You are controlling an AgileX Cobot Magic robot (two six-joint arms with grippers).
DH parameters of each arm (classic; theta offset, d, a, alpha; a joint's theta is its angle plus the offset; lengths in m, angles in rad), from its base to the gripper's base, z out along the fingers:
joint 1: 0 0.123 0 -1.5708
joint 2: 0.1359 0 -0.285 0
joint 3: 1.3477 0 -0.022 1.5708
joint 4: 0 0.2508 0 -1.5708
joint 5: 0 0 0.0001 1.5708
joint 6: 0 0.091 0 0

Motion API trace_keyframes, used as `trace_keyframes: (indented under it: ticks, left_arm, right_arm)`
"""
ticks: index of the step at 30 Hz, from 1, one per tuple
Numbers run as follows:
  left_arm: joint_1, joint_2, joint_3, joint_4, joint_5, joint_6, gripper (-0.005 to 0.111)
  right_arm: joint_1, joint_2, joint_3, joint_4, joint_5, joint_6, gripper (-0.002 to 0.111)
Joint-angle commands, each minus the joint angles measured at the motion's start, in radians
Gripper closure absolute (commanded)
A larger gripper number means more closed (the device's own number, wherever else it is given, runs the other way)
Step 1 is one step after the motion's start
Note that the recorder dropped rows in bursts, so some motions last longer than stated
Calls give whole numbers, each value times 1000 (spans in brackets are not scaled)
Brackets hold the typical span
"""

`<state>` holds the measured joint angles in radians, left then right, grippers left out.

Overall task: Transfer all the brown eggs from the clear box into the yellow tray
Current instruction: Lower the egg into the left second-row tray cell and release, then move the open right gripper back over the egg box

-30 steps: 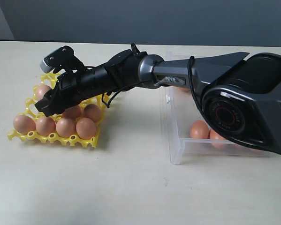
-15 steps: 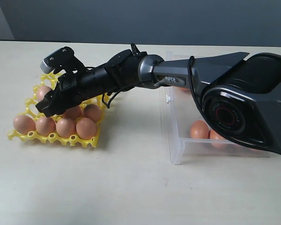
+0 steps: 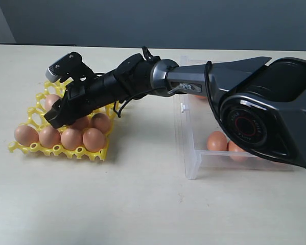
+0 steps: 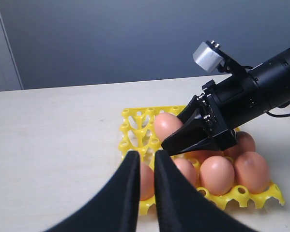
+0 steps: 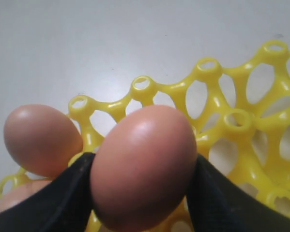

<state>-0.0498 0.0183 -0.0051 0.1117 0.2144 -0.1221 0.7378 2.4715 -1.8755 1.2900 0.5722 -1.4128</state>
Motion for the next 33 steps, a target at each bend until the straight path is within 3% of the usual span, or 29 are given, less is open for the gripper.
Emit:
trace_keyframes:
  ticks: [1, 4, 15, 21, 26, 28, 33]
  left_arm:
    - [-2, 6, 5, 2, -6, -1, 95]
    - [-2, 6, 5, 2, -6, -1, 95]
    - [-2, 6, 5, 2, -6, -1, 95]
    - [-2, 6, 5, 2, -6, -1, 95]
    - [-2, 6, 5, 2, -6, -1, 95]
    - [-2, 6, 5, 2, -6, -1, 95]
    - [-2, 6, 5, 2, -6, -1, 95]
  right_arm:
    - [1, -1, -8, -24, -10, 2, 56]
    - [1, -1, -8, -24, -12, 4, 48]
    - [1, -32, -8, -63, -6, 48, 48]
    - [1, -130, -8, -194, -9, 150, 48]
    - [-3, -222, -8, -541, 0, 443, 48]
    - [-14, -259, -8, -798, 47, 714, 50]
    - [-83, -334, -8, -1302, 359, 1126, 58]
